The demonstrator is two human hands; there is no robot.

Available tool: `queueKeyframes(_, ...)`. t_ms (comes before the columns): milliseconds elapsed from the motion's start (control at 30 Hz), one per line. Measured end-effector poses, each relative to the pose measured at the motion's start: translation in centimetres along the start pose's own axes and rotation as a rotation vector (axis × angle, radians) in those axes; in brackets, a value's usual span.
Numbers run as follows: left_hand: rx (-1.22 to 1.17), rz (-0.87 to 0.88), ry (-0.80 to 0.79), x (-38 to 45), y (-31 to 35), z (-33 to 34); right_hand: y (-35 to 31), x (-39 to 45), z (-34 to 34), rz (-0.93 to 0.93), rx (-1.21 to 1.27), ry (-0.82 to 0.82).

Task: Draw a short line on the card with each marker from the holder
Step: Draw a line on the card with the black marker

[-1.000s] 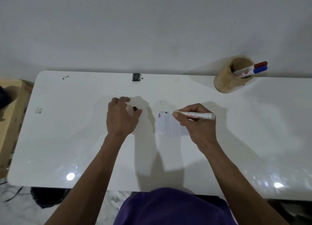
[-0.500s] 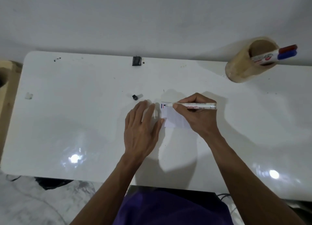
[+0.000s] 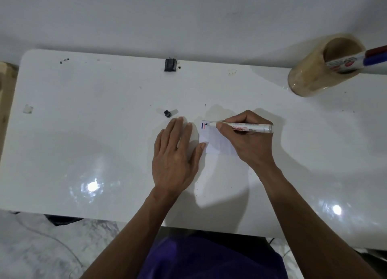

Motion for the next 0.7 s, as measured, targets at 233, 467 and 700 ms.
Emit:
queueKeyframes(233, 0.007, -0.001, 0.025, 0.21, 0.22, -0.43, -0.38, 0.12, -0.22, -0.018, -0.043, -0.020)
queueKeyframes(467, 0.006, -0.002, 0.020, 0.22, 0.34, -0.47, -0.43, -0.01, -0.43, 0.008, -0.026, -0.043)
queueKeyframes(700, -0.004, -0.002, 0.015, 0.40, 0.38, -0.27, -0.45, 0.18, -0.48, 0.012, -0.036, -0.050)
Point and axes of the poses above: each hand's wrist, its own x-axis towards the middle knuckle, its own z-axis out of the palm, y = z × x, the point moved 4 cm from there along x, towards the middle knuckle, and after that the axes turned 13 degrees about x, right-handed, at the moved point
